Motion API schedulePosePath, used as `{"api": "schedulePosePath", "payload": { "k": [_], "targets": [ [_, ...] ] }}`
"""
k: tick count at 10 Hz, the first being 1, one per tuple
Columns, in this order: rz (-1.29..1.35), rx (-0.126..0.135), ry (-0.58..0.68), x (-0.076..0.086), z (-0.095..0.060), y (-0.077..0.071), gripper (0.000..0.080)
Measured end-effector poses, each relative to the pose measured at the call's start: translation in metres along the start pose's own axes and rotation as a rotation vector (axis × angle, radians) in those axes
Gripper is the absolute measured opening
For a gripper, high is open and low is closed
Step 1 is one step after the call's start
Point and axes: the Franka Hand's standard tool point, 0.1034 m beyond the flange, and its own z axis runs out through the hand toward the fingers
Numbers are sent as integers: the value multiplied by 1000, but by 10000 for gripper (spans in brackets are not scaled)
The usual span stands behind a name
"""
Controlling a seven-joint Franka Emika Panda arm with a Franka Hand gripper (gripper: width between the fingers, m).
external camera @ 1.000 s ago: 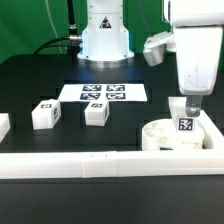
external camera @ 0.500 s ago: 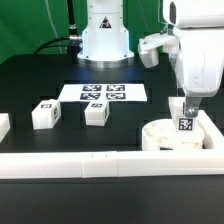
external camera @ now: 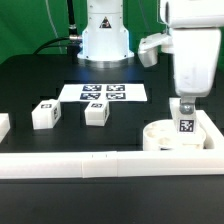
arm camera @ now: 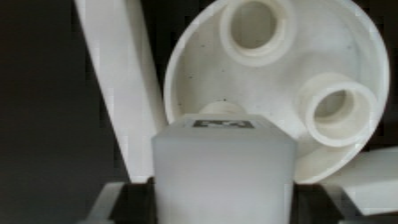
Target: Assemble stool
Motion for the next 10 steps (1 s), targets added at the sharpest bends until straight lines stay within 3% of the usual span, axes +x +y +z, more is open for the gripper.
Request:
{"api": "schedulePosePath", "payload": {
  "k": [7, 10],
  "targets": [
    [681, 5, 5, 3, 1, -4, 337],
    [893, -4, 16, 4, 1, -3, 337]
  ]
}}
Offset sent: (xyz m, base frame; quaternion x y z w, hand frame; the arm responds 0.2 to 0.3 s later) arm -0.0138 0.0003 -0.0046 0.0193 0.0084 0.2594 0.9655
